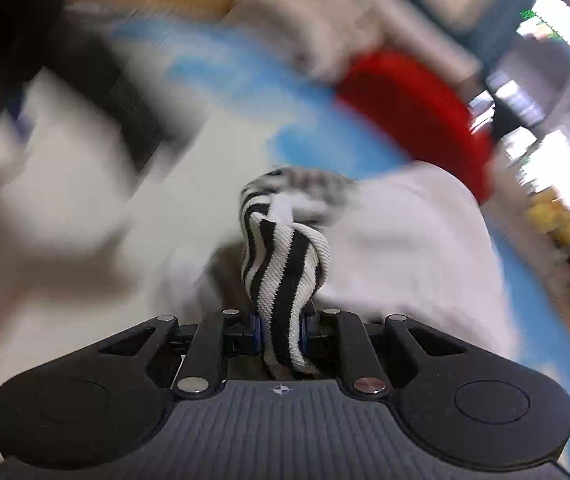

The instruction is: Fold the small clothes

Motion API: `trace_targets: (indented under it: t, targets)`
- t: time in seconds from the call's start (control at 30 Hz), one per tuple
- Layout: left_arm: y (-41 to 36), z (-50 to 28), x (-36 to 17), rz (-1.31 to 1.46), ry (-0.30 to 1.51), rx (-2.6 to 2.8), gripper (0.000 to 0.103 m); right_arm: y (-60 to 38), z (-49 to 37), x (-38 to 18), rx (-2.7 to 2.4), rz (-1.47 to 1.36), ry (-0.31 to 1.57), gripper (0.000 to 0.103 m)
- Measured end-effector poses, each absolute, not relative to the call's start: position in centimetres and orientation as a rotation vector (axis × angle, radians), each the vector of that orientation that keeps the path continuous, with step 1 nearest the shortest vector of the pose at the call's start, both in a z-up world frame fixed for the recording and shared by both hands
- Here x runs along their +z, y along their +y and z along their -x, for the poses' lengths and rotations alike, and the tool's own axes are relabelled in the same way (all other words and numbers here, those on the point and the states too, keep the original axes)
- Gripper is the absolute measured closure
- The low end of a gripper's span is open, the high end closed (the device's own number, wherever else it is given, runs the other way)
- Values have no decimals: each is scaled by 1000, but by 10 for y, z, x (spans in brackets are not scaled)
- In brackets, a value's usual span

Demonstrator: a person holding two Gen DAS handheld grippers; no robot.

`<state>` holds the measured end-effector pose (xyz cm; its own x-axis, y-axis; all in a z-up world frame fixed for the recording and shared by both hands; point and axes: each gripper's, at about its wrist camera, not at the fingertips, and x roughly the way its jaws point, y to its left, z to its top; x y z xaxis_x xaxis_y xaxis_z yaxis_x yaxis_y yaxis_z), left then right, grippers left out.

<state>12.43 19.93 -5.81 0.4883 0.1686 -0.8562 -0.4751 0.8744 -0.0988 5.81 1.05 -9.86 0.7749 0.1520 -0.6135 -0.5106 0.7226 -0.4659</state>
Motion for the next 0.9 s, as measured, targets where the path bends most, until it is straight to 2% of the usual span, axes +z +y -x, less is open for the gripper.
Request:
trace_targets:
  t: [0.07, 0.2, 0.3, 0.47, 0.67, 0.8, 0.87, 0.9]
  targets:
    - [199, -122, -58, 340, 989, 382, 0, 15, -47, -110, 352, 675, 517, 80]
    - [195, -123, -56, 332, 982, 347, 0, 0, -36, -86, 481, 537, 564, 51]
    - [187, -122, -52, 351, 966, 298, 0, -30, -18, -52, 626, 310, 595, 50]
    - [168, -118, -41, 341, 910, 160, 0, -105, 0, -6, 375, 131, 422, 51]
    - [136, -129, -36, 319, 890, -46, 0, -134, -7, -27, 279, 149, 506, 52]
    - [105, -150, -49, 229, 970, -90, 1, -129, -2, -36, 289, 147, 510, 52]
    - [95, -155, -62, 208, 1030, -50, 8, -134, 1, -38, 291, 150, 497, 52]
    - [90, -156, -68, 197, 1063, -56, 30, -136, 1, -39, 290, 151, 496, 52]
